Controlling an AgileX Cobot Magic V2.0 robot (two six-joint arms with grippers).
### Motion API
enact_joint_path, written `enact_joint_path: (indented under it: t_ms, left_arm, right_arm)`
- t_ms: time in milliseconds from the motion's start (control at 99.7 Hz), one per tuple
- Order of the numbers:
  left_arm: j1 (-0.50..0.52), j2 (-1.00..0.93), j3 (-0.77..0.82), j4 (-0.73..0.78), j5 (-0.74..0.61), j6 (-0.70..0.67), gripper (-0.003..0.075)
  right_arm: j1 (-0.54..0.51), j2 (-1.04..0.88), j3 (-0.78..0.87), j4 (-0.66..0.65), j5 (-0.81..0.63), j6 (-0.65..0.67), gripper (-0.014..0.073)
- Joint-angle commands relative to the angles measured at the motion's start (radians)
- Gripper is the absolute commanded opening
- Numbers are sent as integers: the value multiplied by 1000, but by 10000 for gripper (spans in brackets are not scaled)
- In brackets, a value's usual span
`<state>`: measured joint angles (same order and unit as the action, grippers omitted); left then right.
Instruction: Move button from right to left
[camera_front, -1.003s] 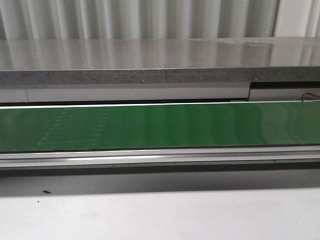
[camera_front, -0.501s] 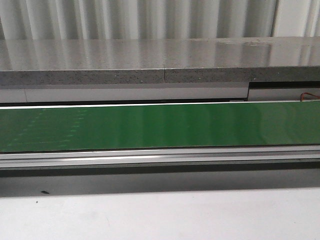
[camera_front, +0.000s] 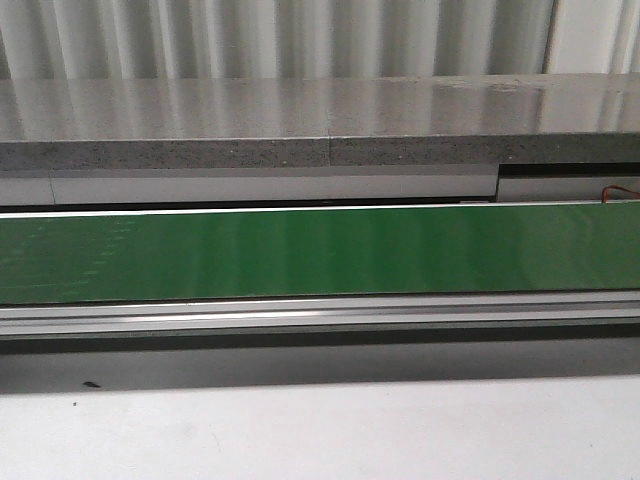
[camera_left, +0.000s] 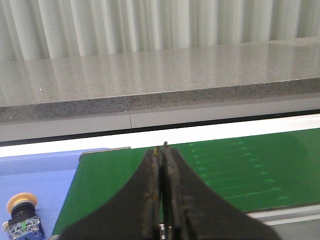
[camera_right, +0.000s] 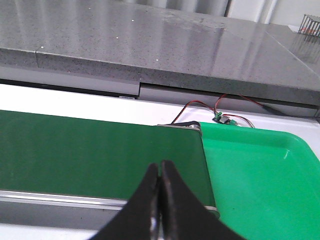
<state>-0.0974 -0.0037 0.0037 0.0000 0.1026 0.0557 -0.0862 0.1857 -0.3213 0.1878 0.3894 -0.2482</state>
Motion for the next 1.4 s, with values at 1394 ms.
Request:
enact_joint_path:
  t_ms: [1394]
  left_arm:
    - [-4, -33, 39, 0, -74, 2, -20]
  right_arm:
    - [82, -217, 329, -249, -406, 293, -67]
